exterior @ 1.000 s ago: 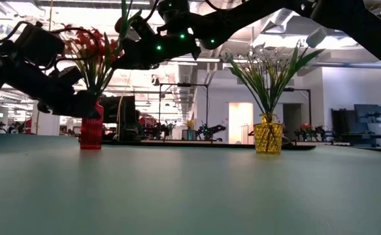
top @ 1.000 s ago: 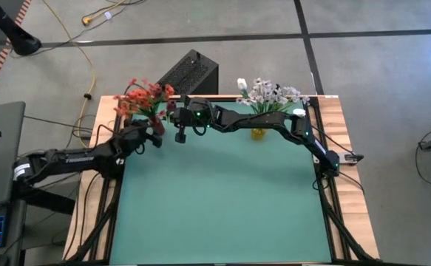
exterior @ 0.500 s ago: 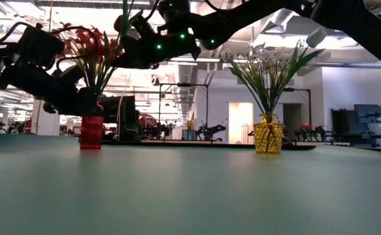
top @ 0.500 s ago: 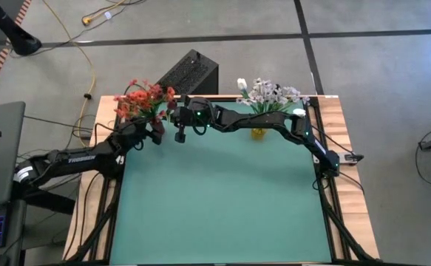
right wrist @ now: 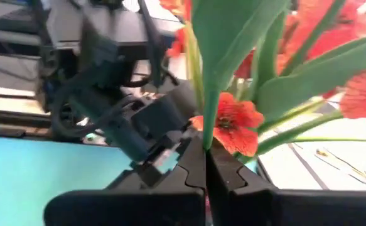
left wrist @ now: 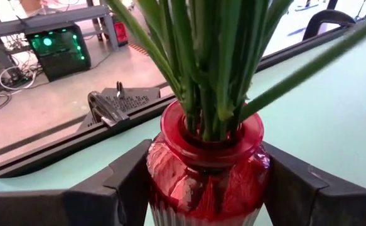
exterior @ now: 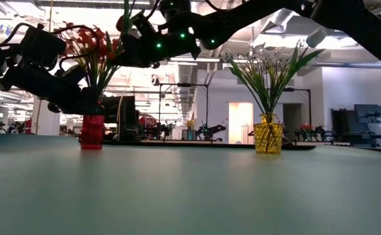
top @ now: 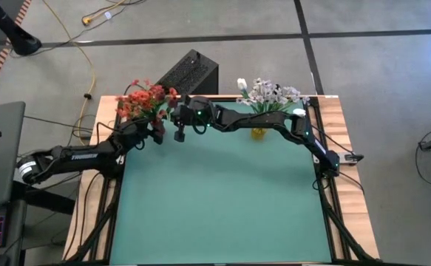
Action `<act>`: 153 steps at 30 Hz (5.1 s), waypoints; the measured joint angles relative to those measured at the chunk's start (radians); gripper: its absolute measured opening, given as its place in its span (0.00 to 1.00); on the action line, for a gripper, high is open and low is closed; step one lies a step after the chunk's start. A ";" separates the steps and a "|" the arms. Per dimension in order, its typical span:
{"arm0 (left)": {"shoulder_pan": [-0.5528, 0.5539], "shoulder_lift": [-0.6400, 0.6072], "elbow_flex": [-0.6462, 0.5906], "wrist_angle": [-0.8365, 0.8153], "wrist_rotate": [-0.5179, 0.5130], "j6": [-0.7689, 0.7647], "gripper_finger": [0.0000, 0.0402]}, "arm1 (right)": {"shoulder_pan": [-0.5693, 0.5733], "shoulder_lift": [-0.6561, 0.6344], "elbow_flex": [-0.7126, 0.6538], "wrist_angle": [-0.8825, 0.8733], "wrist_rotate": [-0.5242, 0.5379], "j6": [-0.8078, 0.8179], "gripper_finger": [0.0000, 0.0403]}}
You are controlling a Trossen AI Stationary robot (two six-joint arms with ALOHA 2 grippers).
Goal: Sort flowers into vase by color
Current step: Put the dark red flower into the red flower vase
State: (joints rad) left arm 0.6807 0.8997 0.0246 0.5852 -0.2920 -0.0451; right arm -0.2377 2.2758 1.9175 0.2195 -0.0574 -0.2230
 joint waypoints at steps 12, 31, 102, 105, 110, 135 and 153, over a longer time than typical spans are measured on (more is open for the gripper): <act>0.000 0.001 0.000 0.010 0.034 0.033 0.56 | -0.001 -0.010 0.082 -0.054 0.056 0.010 0.05; 0.000 -0.029 0.010 0.032 0.340 0.034 0.56 | 0.001 -0.068 0.081 -0.248 0.053 0.077 0.05; -0.109 -0.032 0.012 0.094 0.767 -0.047 0.56 | 0.055 -0.456 -0.638 0.357 -0.206 0.189 0.06; -0.119 -0.032 0.012 0.096 0.775 -0.048 0.56 | 0.050 -0.457 -0.637 0.351 -0.205 0.196 0.06; -0.151 -0.032 0.012 0.094 0.778 -0.050 0.56 | 0.047 -0.424 -0.629 0.369 -0.165 0.197 0.06; -0.171 -0.030 0.012 0.022 0.737 -0.034 0.56 | 0.061 -0.362 -0.615 0.376 -0.144 0.220 0.06; -0.171 -0.030 0.012 0.033 0.729 0.010 0.56 | 0.067 -0.366 -0.495 0.145 -0.153 0.189 0.06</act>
State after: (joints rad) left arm 0.5098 0.8700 0.0368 0.6178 0.4370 -0.0354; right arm -0.1707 1.9095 1.4222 0.3645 -0.2104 -0.0336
